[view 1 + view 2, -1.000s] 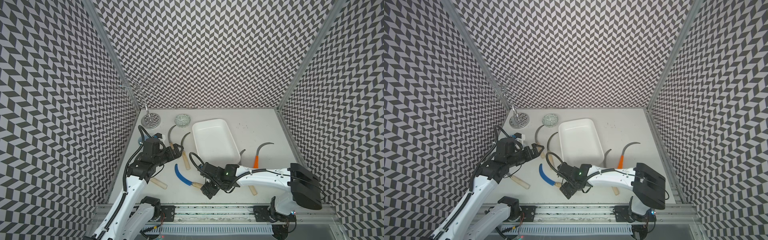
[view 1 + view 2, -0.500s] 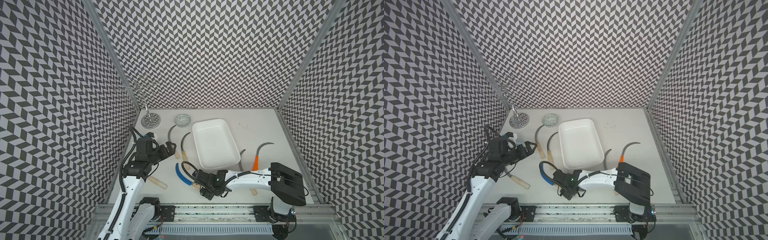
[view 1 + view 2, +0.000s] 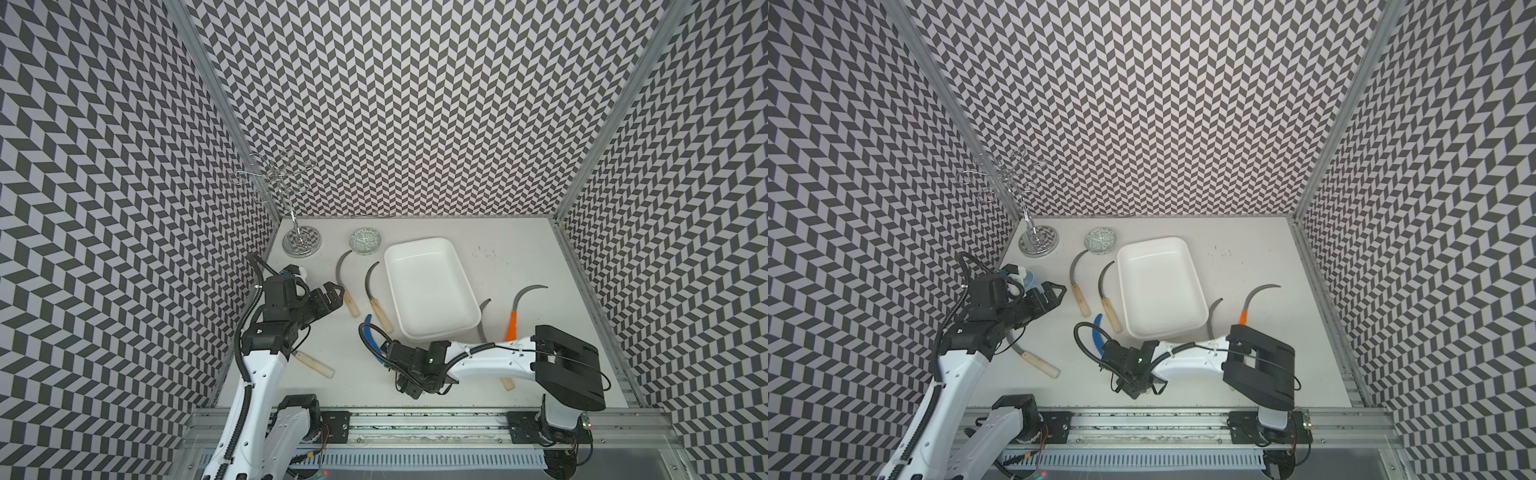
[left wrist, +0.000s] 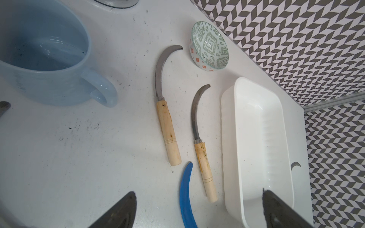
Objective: Put small sickles into storage boxes
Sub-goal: Pick up the sickle at the center of the board.
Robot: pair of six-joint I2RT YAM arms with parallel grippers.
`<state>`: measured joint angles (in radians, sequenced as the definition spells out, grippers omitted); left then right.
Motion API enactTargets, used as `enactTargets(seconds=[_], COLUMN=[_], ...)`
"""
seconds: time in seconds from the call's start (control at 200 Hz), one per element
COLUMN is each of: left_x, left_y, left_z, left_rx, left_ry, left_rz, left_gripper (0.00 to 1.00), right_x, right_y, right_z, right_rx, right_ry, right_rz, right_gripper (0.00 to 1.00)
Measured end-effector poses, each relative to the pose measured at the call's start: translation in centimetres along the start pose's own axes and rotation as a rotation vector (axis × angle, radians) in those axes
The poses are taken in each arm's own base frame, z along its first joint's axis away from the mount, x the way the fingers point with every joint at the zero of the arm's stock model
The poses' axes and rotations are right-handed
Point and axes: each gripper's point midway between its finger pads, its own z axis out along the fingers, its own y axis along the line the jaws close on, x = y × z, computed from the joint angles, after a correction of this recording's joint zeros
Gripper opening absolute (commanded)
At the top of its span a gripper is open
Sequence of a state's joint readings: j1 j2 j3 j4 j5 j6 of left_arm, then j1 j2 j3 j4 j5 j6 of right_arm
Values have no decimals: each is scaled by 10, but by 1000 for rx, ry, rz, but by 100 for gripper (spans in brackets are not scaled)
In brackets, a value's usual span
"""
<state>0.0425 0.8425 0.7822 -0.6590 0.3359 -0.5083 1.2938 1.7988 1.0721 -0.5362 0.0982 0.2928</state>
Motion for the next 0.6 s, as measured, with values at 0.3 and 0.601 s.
enactTargets(seconds=[0.3,0.601], left_x=[0,-4], left_y=[0,1], left_z=[1,1], left_rx=[6,7], left_ry=[6,-8], left_rz=[-1,-8], left_gripper=[99,100], right_x=[1,-27], right_y=[0,11], right_z=[-2,-45], right_rx=[1,-25], right_ry=[5,-79], right_rz=[-23,-32], right_gripper=[0,0])
